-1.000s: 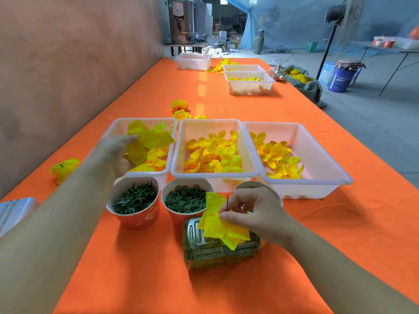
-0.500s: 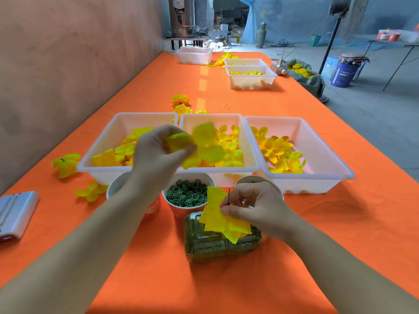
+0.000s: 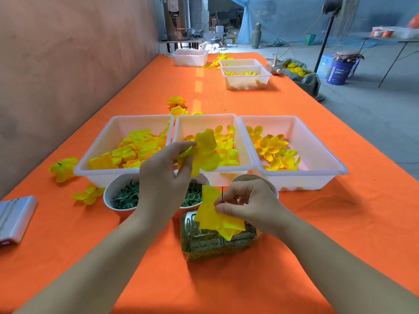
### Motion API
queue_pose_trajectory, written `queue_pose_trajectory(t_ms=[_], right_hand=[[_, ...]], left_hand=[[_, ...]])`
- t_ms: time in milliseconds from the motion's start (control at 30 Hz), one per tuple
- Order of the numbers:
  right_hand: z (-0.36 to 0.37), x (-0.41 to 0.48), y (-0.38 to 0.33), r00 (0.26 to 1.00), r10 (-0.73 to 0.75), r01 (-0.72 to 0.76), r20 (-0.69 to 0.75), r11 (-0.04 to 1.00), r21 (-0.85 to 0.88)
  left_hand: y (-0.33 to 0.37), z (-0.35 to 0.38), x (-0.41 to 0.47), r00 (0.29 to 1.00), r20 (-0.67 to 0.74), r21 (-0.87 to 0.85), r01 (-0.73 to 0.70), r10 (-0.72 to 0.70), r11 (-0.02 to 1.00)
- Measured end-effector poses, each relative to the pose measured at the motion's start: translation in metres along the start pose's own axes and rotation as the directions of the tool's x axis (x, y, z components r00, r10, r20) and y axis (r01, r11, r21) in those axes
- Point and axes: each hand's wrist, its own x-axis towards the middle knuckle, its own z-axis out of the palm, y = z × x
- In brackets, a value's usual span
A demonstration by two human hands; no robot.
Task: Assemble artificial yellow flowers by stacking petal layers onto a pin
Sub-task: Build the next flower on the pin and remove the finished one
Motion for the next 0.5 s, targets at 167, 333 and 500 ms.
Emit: queue_pose_trajectory(t_ms=[167,333,500], right_hand=[[0.0,0.0,0.0,1.0,0.014,-0.014,-0.004,1.0,-0.014],[0.002,0.0,0.001,1.0,0.017,-0.017,-0.025,1.0,-0.026],[0.002,0.001,0.002,0.999,0.051,-0.051,-0.006,0.998,-0.025]], left_hand=[[0.007,0.007,-0.025,0.981,0.109,-0.109,-0.15,0.162,0.983],[0.007,0.01,-0.036,0.974,0.149,-0.182,-0.141,0.169,0.973],[0.007,0.009,-0.036,0.981,0.163,-0.219,-0.07,0.107,0.973]])
